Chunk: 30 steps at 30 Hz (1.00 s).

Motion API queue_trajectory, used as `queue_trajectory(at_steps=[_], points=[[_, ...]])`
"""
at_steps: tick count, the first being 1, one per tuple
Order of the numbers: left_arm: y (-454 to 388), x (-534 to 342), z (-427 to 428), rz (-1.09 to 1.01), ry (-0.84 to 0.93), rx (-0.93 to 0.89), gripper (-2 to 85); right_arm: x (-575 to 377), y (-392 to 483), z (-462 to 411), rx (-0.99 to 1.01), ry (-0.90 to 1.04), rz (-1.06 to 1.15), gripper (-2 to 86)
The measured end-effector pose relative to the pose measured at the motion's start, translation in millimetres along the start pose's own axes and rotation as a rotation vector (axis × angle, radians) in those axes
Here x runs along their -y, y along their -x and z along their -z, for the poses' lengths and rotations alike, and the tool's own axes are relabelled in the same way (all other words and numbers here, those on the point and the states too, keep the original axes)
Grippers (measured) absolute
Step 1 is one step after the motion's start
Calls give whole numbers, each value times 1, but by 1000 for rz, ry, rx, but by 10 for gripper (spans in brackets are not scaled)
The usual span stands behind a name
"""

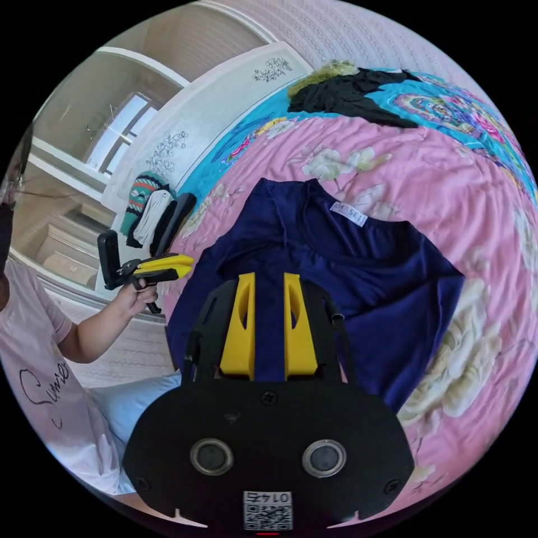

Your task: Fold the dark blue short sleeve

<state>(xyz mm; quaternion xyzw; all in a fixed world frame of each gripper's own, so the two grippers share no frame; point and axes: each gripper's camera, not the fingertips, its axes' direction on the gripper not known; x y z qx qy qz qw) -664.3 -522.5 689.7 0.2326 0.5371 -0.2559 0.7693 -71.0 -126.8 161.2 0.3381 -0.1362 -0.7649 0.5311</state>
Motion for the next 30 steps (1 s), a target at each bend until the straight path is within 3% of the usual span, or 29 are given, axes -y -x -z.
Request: queue_trajectory(at_steps=[4,8,10,13,16,20,26,30], points=[[5,28,4,-22,-41,73,64,-20,-10,45,-87,-138,-65,76],[26,75,-11,0,-58,135,87,-30,-43,79,-359,-168,-210,95],[38,93,-23,46,-63,122,102,-25,-60,83,-354,-171,-245,117],[48,116,-54,98,24,100,101,-9,-82,68,-322,-80,-267,104],[44,123,-81,82,137,139,39,-3,-89,62,-420,3,-256,28],[36,129,-62,50,98,119,-6,-8,-94,123,-292,-182,-289,13],[32,152,-12,38,-98,95,-10,5,-79,183,-280,-274,-220,8],[30,134,13,10,-117,28,-10,-17,-55,203,-219,-307,-178,7]])
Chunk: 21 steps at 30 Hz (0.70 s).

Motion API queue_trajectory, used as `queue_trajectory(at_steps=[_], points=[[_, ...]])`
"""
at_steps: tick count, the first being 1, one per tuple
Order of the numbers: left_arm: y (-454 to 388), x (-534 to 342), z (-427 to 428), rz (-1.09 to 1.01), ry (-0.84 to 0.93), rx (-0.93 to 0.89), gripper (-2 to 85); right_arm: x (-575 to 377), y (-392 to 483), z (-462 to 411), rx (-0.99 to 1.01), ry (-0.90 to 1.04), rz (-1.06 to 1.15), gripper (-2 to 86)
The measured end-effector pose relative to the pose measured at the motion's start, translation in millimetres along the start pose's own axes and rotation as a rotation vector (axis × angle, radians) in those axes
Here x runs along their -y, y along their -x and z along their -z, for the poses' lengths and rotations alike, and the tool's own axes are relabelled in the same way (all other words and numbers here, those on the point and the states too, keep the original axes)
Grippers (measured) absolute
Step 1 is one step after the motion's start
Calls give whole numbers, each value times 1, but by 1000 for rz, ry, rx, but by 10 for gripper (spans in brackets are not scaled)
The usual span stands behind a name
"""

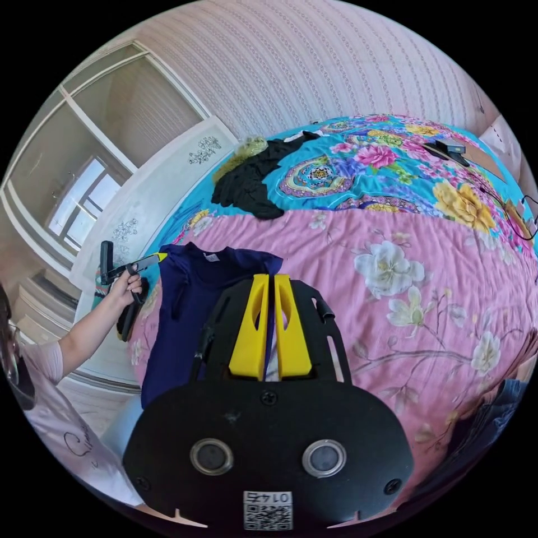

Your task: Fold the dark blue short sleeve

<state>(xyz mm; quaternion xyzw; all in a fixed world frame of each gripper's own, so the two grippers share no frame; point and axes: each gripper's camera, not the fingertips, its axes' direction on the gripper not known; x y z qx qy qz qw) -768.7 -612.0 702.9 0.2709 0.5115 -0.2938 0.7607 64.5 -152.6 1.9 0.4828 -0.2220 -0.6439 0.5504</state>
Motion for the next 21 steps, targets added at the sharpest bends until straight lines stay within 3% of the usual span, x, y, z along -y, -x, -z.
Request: queue_trajectory(at_steps=[13,21], points=[[-23,-212,93,-139,33,-154,-10,-241,80,59,128,72,32,8],[-28,-364,108,4,50,-145,-10,-378,113,78,161,68,-64,8]])
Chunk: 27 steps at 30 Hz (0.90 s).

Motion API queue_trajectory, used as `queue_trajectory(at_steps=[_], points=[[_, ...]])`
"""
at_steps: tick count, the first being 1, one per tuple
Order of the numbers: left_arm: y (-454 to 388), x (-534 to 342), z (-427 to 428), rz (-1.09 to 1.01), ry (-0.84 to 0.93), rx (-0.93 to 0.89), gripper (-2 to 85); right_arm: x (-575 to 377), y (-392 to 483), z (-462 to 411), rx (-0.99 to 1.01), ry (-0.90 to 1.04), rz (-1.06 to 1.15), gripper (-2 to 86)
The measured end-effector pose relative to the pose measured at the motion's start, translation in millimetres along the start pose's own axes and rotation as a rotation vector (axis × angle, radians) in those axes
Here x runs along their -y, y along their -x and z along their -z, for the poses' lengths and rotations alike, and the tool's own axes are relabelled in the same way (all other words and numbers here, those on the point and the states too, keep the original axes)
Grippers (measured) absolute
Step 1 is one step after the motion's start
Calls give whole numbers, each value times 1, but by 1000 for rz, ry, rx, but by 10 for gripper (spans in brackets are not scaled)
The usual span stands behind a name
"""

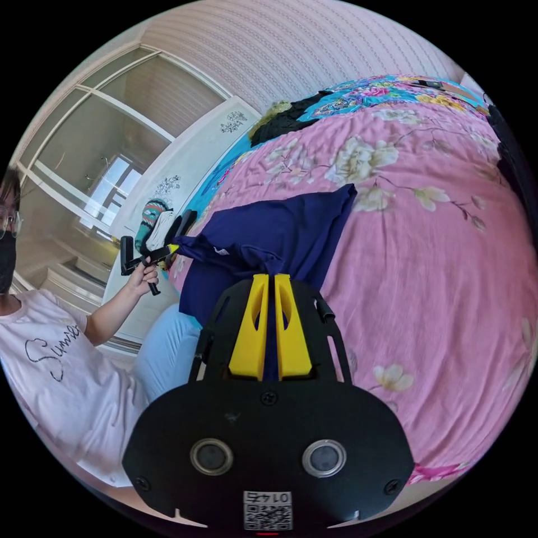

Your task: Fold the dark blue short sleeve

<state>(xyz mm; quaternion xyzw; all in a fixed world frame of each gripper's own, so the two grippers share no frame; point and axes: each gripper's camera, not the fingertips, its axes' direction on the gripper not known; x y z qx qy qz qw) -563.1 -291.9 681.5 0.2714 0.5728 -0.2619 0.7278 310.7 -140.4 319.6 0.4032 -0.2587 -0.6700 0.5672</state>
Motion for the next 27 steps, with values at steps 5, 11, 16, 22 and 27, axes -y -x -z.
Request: queue_trajectory(at_steps=[5,11,16,22,27], points=[[-3,-64,7,33,0,-12,-9,-53,24,5,-2,19,27,8],[-1,-129,-14,8,173,23,13,-112,46,-11,-44,185,66,10],[-9,-166,-11,-64,232,165,47,-145,62,-11,-160,289,73,4],[-62,-196,-15,-247,215,150,8,-132,108,-23,-252,275,255,-3],[-146,-221,-111,-396,123,77,-9,-45,156,-115,-327,275,409,-4]])
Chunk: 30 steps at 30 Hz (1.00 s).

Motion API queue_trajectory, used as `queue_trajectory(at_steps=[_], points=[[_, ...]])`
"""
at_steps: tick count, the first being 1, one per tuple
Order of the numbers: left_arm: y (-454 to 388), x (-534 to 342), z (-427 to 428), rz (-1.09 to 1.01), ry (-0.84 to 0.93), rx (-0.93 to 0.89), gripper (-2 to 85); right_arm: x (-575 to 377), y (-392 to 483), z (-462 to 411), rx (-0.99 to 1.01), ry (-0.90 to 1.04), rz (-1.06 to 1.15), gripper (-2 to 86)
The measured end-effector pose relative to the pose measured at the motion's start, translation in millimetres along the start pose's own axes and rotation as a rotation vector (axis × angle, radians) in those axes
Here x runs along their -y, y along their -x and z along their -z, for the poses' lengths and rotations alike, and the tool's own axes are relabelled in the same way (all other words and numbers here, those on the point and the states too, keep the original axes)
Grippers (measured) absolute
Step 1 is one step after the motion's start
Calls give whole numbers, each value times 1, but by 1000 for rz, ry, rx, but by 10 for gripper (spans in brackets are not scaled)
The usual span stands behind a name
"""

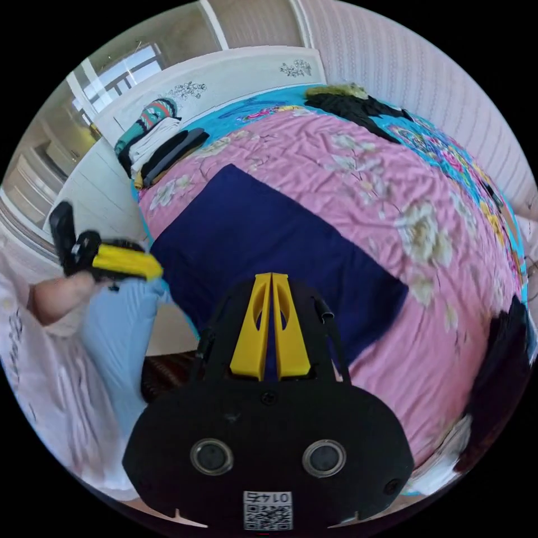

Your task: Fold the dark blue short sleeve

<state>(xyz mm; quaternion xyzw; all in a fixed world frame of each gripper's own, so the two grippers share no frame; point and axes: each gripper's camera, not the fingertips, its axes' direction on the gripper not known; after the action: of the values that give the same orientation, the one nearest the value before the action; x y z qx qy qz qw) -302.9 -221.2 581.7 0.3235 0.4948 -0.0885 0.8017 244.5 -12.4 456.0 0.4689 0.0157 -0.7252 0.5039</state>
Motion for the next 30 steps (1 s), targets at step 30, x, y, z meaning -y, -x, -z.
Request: queue_trajectory(at_steps=[30], points=[[-181,-110,-134,-337,-109,34,93,-108,-135,102,68,-175,-379,49]])
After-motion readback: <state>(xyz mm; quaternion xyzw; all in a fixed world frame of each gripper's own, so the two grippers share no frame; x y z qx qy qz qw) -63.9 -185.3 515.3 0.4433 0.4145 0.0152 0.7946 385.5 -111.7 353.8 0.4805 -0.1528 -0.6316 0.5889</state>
